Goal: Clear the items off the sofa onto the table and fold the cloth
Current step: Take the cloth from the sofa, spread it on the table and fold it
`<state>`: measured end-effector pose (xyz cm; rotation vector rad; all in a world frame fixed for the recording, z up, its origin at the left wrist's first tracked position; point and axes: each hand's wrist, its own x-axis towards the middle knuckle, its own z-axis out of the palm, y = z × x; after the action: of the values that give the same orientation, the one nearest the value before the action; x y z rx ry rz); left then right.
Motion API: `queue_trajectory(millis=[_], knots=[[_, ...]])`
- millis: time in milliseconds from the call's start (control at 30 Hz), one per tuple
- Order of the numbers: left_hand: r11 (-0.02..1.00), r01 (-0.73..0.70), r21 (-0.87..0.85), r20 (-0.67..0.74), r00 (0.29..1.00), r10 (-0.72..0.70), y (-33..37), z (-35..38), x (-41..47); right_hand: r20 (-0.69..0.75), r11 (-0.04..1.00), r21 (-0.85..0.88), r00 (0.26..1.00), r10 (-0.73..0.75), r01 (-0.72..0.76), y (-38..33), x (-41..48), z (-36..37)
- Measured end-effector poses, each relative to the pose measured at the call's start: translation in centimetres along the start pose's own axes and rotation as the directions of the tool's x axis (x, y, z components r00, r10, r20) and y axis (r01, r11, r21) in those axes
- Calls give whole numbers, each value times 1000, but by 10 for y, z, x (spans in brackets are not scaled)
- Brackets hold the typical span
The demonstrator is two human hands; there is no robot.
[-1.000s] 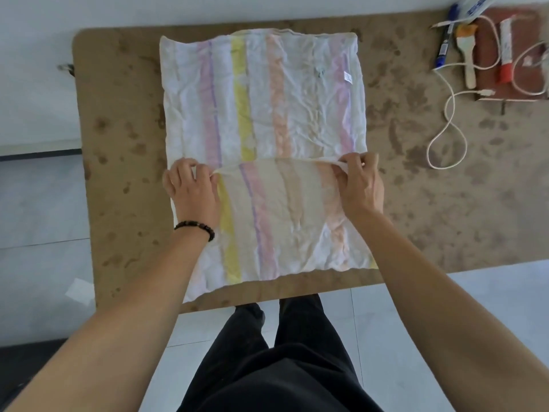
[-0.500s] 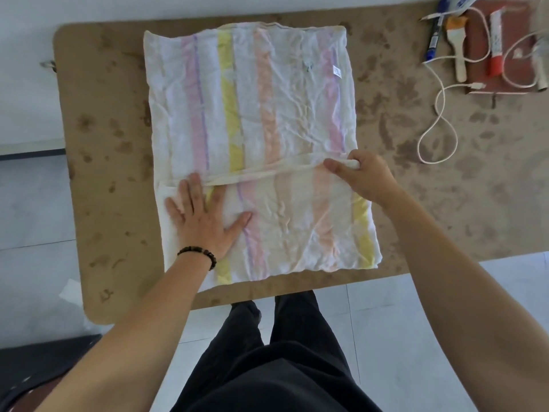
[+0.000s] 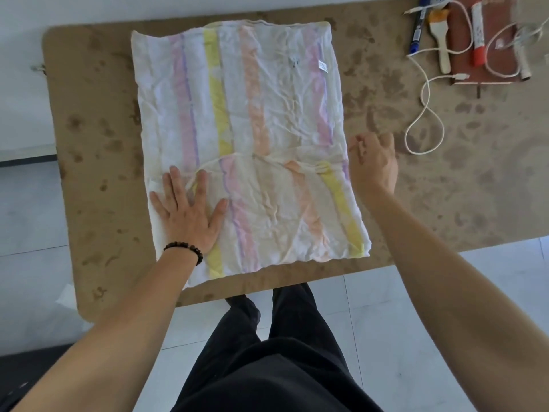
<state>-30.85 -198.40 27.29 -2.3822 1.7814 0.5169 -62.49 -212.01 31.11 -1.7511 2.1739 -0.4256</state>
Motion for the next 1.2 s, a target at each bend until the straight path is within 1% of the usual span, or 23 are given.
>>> queue_trajectory(millis=[33, 67, 100, 133, 167, 200, 233, 267, 300, 333, 400, 467, 567, 600, 667, 733, 767, 833, 967, 1033, 1067, 1133, 1200], knots=[[1000, 0, -17, -83, 997, -1, 2, 0, -6, -61, 984, -27, 982, -178, 177, -1, -14, 3], [1000, -6, -27, -159, 987, 1, 4, 1, -12, -84, 927, -50, 924, -374, 371, -3, -30, 8], [999, -21, -26, -208, 978, 15, 7, 2, -19, -51, 836, -74, 835, -548, 544, -2, -42, 14], [999, -44, -10, -223, 974, 41, 9, 5, -24, 25, 741, -99, 746, -665, 664, 2, -51, 23], [998, -63, 14, -199, 978, 64, 8, 7, -27, 108, 678, -134, 691, -715, 722, 7, -55, 32], [997, -64, 32, -139, 988, 68, 5, 8, -27, 171, 670, -184, 695, -699, 719, 13, -55, 40], [998, -42, 43, -63, 997, 44, 0, 9, -25, 202, 718, -240, 757, -621, 654, 20, -51, 47], [999, -12, 53, 6, 1000, 11, -6, 10, -22, 204, 787, -283, 837, -509, 548, 25, -46, 50], [998, 8, 63, 57, 998, -11, -12, 11, -17, 211, 842, -302, 893, -398, 447, 28, -41, 52], [998, 12, 70, 93, 995, -19, -16, 12, -13, 235, 875, -298, 918, -320, 381, 27, -39, 54], [999, -5, 46, 143, 990, -1, -18, 10, -8, 299, 909, -261, 923, -243, 324, 17, -37, 53], [1000, -19, 8, 139, 990, 18, -19, 5, -11, 329, 921, -227, 915, -233, 317, 7, -44, 47], [1000, -18, -20, 19, 1000, 18, -22, 0, -36, 323, 897, -234, 900, -293, 376, 7, -80, 32], [999, 4, -53, -18, 1000, -5, -23, 1, -50, 320, 898, -241, 904, -284, 367, 9, -97, 29], [984, 92, -154, -55, 993, -102, -25, 5, -81, 279, 939, -228, 941, -189, 256, 14, -133, 25], [941, 210, -264, -23, 974, -224, -28, 10, -107, 254, 976, -191, 966, -53, 104, 19, -161, 22], [921, 242, -306, -1, 967, -255, -30, 12, -116, 266, 982, -180, 964, -9, 59, 23, -171, 21], [916, 223, -333, 19, 973, -230, -29, 14, -127, 283, 980, -182, 959, -25, 79, 28, -186, 18], [965, -2, -262, -53, 999, -13, -19, 16, -128, 338, 928, -231, 919, -204, 291, 39, -190, 19], [974, -123, -188, -96, 990, 106, -20, 21, -123, 315, 889, -257, 903, -293, 379, 48, -186, 17], [972, -160, -170, -121, 983, 141, -23, 22, -119, 301, 884, -251, 900, -316, 395, 52, -183, 14], [972, -197, -129, -143, 973, 179, -27, 20, -116, 286, 888, -225, 899, -333, 400, 52, -180, 6], [968, -236, -86, -168, 961, 219, -31, 9, -120, 245, 877, -188, 886, -395, 443, 46, -181, -5]])
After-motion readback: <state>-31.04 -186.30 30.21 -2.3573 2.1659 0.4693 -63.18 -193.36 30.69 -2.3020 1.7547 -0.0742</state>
